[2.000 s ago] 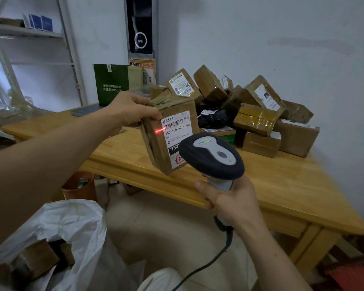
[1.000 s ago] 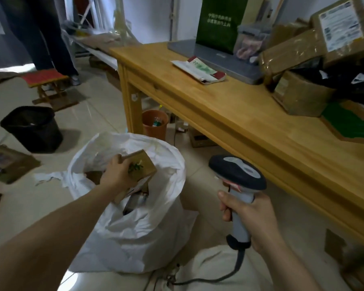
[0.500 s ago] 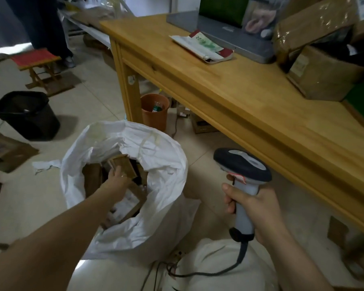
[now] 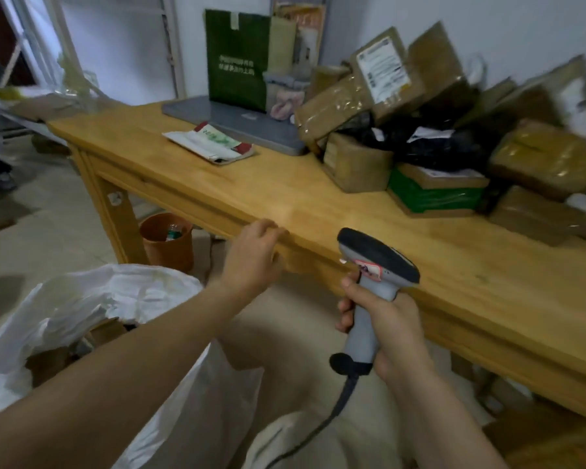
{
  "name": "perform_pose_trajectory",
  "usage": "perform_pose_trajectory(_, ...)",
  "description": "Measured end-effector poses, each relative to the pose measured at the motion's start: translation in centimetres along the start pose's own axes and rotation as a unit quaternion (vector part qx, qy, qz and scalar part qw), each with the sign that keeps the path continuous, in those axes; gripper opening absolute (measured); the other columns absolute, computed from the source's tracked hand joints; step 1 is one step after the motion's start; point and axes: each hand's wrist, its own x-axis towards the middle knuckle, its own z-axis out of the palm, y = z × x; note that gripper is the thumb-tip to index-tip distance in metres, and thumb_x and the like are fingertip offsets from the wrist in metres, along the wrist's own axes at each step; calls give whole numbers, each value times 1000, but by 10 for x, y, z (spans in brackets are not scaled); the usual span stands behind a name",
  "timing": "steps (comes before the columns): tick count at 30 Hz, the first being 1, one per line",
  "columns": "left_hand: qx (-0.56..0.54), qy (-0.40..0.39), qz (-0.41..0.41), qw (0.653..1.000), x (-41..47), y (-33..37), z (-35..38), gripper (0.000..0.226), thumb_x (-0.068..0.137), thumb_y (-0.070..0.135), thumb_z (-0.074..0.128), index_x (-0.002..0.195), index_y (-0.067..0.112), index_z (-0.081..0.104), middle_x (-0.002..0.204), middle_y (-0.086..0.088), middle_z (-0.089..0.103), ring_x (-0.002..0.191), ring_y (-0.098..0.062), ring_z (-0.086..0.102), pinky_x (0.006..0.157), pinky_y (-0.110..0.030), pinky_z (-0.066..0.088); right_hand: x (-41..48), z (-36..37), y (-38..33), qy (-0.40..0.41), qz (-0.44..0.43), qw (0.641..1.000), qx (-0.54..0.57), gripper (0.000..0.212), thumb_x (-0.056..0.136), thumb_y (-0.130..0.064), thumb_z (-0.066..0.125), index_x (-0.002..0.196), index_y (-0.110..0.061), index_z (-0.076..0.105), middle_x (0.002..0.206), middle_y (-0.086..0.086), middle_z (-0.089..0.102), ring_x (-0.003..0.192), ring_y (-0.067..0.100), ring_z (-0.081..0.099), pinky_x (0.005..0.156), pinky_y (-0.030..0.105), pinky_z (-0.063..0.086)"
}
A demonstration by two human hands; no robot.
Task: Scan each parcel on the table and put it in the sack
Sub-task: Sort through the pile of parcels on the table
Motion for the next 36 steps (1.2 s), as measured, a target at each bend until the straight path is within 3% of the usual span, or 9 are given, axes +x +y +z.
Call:
perform_pose_trajectory(7, -48, -2, 91, 995, 89, 138, 32, 51, 90, 24, 63, 137, 9, 51, 134, -10, 51, 126, -27, 45, 102, -36, 39, 6, -76, -61, 50, -38, 997, 51, 4, 84, -7, 67, 85, -5, 64, 54, 6, 56, 43, 15, 49, 44, 27, 46)
perform_pose_trajectory(12, -52, 3, 76, 996, 155, 204, 57, 49, 97, 23, 54, 143, 10, 43, 141, -8, 42, 132, -26, 36, 103, -35, 37, 10, -118, -80, 68, -59, 994, 60, 12, 82, -6, 69, 92, 0, 65, 57, 10, 56, 44, 18, 49, 48, 31, 46)
perform_pose_trajectory(18, 46, -13, 47, 998, 218, 242, 70, 61, 95, 35, 59, 146, 15, 34, 144, -8, 38, 135, -27, 32, 95, -42, 46, 20, -144, -89, 83, -45, 994, 55, 11, 82, -7, 71, 90, -2, 66, 56, 12, 58, 44, 20, 50, 50, 33, 46)
perform_pose_trajectory(22, 155, -35, 60, 985, 236, 251, 78, 37, 98, 19, 54, 134, 20, 52, 131, -11, 48, 127, -31, 38, 83, -42, 45, 23, -154, -88, 84, -37, 994, 57, 5, 81, -4, 71, 79, -2, 66, 55, 15, 57, 42, 22, 48, 48, 31, 42)
perform_pose_trajectory(26, -4, 55, -16, 998, 246, 253, 62, 29, 96, 5, 44, 115, 9, 65, 110, -15, 62, 99, -33, 58, 67, -38, 44, 20, -159, -85, 88, -41, 994, 53, 7, 79, -3, 71, 75, -1, 65, 53, 16, 56, 40, 22, 48, 45, 29, 42)
perform_pose_trajectory(29, -162, 135, -99, 973, 256, 250, 29, 29, 97, 10, 44, 118, 6, 65, 118, -16, 63, 108, -34, 58, 87, -39, 47, 13, -160, -84, 91, -37, 993, 61, 7, 79, -2, 71, 78, 1, 65, 54, 17, 56, 40, 23, 47, 48, 30, 42)
perform_pose_trajectory(31, -223, 170, -129, 951, 258, 248, 0, 30, 97, 12, 44, 116, 5, 66, 118, -16, 64, 110, -33, 58, 92, -36, 45, 7, -158, -84, 88, -38, 994, 61, 6, 80, -3, 71, 81, 0, 66, 55, 16, 56, 41, 23, 47, 49, 31, 42)
perform_pose_trajectory(34, -275, 208, -110, 932, 241, 249, -38, 28, 98, 10, 45, 117, 6, 65, 114, -8, 64, 107, -22, 59, 91, -27, 45, -6, -157, -83, 90, -37, 993, 68, 8, 80, -4, 71, 85, 0, 67, 56, 15, 56, 43, 22, 48, 51, 33, 44)
perform_pose_trajectory(36, -330, 201, -60, 920, 211, 251, -54, 23, 97, 10, 50, 115, 8, 64, 111, -4, 64, 105, -18, 59, 95, -30, 48, -16, -158, -83, 103, -39, 991, 76, 13, 80, -5, 71, 91, 2, 67, 56, 13, 57, 44, 22, 49, 50, 33, 46)
